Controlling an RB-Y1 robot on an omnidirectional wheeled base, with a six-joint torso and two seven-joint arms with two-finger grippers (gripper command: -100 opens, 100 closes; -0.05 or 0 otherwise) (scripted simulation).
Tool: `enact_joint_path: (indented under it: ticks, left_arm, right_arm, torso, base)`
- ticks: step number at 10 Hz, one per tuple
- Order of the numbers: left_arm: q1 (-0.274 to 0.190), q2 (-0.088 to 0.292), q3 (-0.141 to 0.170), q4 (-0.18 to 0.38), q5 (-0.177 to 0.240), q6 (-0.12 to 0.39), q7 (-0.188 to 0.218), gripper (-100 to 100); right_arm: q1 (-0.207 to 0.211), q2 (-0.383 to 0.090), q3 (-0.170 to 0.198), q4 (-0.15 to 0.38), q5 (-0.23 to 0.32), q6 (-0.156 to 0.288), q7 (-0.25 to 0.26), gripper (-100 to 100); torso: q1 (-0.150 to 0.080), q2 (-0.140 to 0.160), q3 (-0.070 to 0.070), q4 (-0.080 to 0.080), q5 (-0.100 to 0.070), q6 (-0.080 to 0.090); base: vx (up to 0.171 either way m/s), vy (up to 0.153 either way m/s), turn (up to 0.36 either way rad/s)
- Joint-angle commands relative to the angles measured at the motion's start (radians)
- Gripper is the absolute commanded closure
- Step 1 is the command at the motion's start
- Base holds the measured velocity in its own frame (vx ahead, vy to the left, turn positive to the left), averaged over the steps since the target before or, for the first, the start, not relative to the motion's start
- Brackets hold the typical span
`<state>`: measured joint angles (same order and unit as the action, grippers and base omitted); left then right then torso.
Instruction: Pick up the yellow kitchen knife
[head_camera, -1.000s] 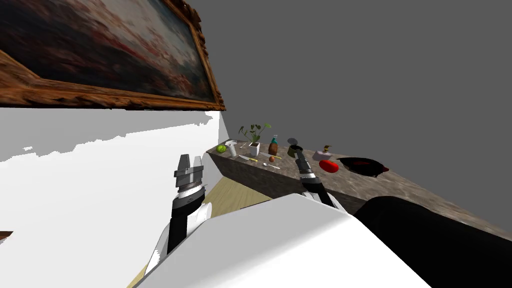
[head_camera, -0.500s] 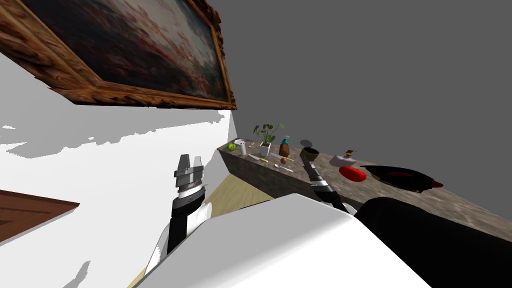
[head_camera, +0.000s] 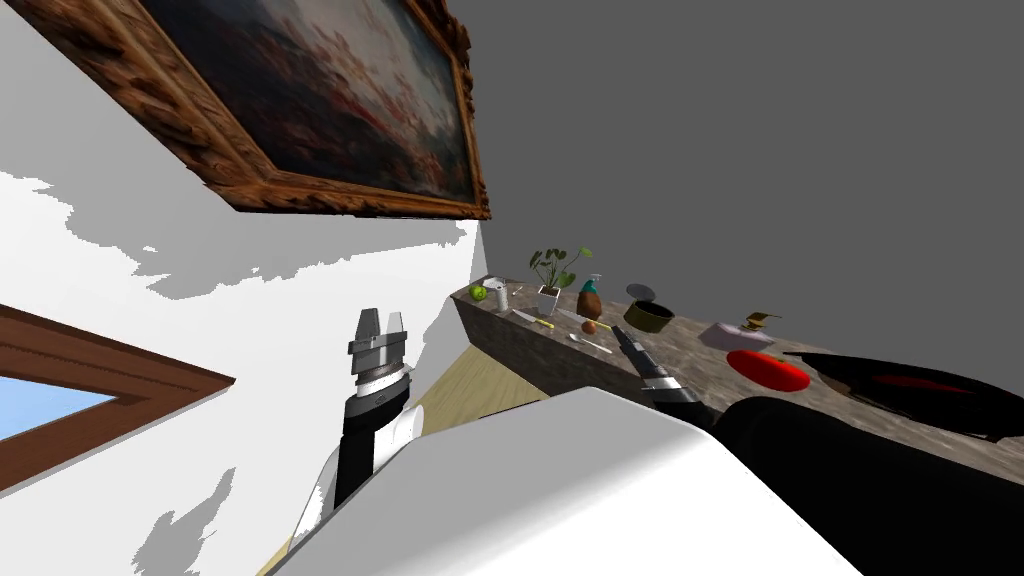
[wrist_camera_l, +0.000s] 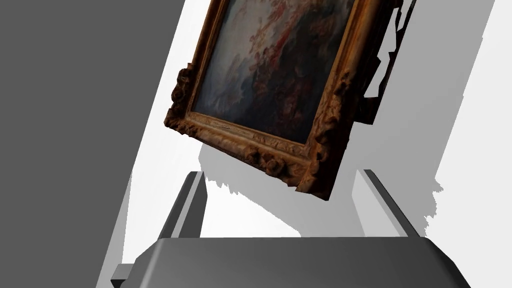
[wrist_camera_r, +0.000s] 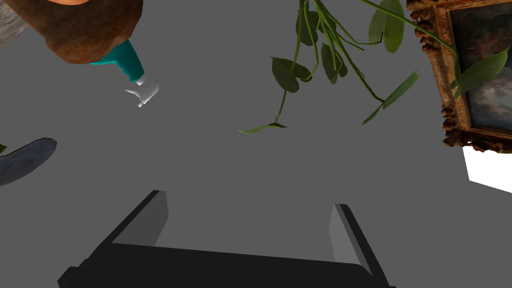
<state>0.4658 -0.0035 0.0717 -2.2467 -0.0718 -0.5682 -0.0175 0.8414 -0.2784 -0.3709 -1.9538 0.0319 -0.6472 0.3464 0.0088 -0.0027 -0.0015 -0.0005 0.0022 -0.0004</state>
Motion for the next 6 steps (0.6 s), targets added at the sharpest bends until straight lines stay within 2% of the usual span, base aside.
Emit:
enact_joint_path:
  ticks: [1, 2, 3, 4, 5, 6]
  left_arm:
    - [0.0, 0.0, 0.0, 0.0, 0.0, 0.0, 0.0, 0]
    - [0.0, 0.0, 0.0, 0.0, 0.0, 0.0, 0.0, 0]
    - [0.0, 0.0, 0.0, 0.0, 0.0, 0.0, 0.0, 0]
    - [0.0, 0.0, 0.0, 0.0, 0.0, 0.0, 0.0, 0]
    - [0.0, 0.0, 0.0, 0.0, 0.0, 0.0, 0.0, 0]
    - [0.0, 0.0, 0.0, 0.0, 0.0, 0.0, 0.0, 0]
  right_arm:
    - [0.05, -0.028, -0.05, 0.05, 0.03, -0.034, 0.029, -100]
    - [0.055, -0.028, -0.053, 0.071, 0.03, -0.034, 0.029, -100]
    - [0.087, -0.045, -0.085, 0.109, 0.054, -0.055, 0.049, -100]
    - [0.087, -0.045, -0.085, 0.122, 0.054, -0.055, 0.049, -100]
    - [0.117, -0.063, -0.116, 0.147, 0.08, -0.076, 0.07, -100]
    - [0.117, -0.063, -0.116, 0.175, 0.08, -0.076, 0.07, -100]
  torso:
    - [0.0, 0.0, 0.0, 0.0, 0.0, 0.0]
    - [0.002, -0.002, -0.001, 0.0, 0.001, 0.0]
    - [0.001, 0.0, 0.0, 0.0, 0.0, 0.001]
    - [0.002, 0.001, 0.0, 0.0, 0.001, 0.0]
    - [0.0, 0.001, 0.001, 0.0, 0.0, 0.001]
    - [0.0, 0.001, 0.0, 0.0, 0.0, 0.0]
  base:
    - [0.123, 0.176, 0.35]
    - [0.092, 0.138, 0.094]
    - [0.081, 0.16, 0.198]
    - [0.07, 0.117, 0.106]
    - [0.084, 0.119, 0.213]
    - [0.072, 0.094, 0.132]
